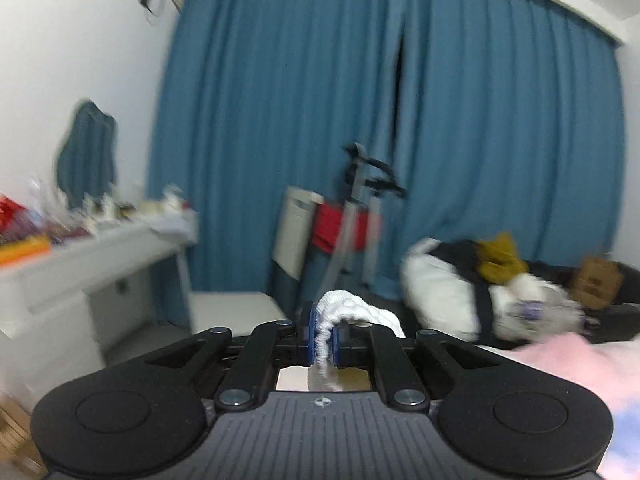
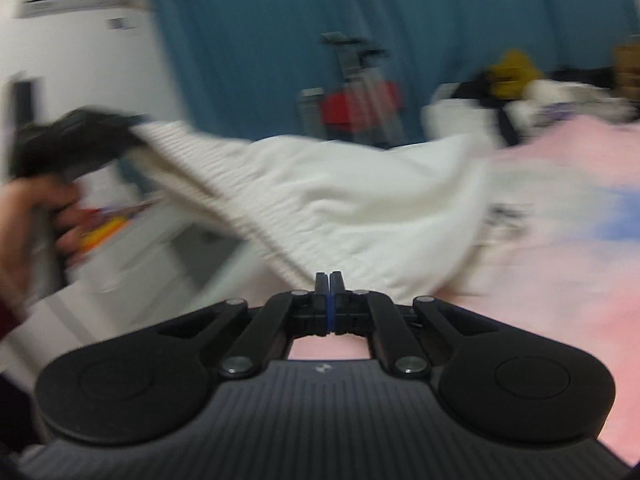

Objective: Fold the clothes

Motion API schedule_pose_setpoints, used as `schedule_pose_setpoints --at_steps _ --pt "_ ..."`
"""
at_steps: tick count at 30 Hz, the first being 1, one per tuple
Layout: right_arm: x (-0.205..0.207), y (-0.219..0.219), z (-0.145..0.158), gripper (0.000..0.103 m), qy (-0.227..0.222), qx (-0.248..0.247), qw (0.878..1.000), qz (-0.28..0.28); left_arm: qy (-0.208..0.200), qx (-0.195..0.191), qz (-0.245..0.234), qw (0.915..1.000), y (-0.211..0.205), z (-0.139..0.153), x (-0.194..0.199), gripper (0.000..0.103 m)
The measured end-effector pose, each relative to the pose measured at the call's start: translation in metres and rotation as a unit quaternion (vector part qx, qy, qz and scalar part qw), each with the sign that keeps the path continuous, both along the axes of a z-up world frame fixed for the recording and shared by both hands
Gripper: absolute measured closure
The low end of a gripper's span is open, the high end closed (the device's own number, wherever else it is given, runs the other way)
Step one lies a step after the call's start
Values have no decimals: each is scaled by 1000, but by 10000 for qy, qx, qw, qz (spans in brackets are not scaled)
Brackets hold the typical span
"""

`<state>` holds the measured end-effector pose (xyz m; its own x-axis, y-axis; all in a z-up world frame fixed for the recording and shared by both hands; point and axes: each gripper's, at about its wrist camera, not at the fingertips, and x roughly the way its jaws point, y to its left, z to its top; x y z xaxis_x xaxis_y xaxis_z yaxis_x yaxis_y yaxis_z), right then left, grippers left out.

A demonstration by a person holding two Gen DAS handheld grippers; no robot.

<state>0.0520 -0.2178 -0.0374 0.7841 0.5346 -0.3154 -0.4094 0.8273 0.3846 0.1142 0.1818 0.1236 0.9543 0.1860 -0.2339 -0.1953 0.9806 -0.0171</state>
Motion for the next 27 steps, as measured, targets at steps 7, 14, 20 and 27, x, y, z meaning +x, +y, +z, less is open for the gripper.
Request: schedule_pose_setpoints --at_steps 7,14,20,27 --pt "17 115 -18 100 -150 -143 9827 1843 928 6 1140 9891 91 -76 58 95" --pt "65 150 -86 100 754 -759 9704 2167 1626 -1046 1619 9677 148 -161 77 94" --pt "60 137 -74 98 377 -729 9754 2045 1503 -971 1421 9735 154 -162 64 65" --pt "54 84 -46 98 108 -613 9891 1335 1323 -1365 936 9773 109 -148 -1 37"
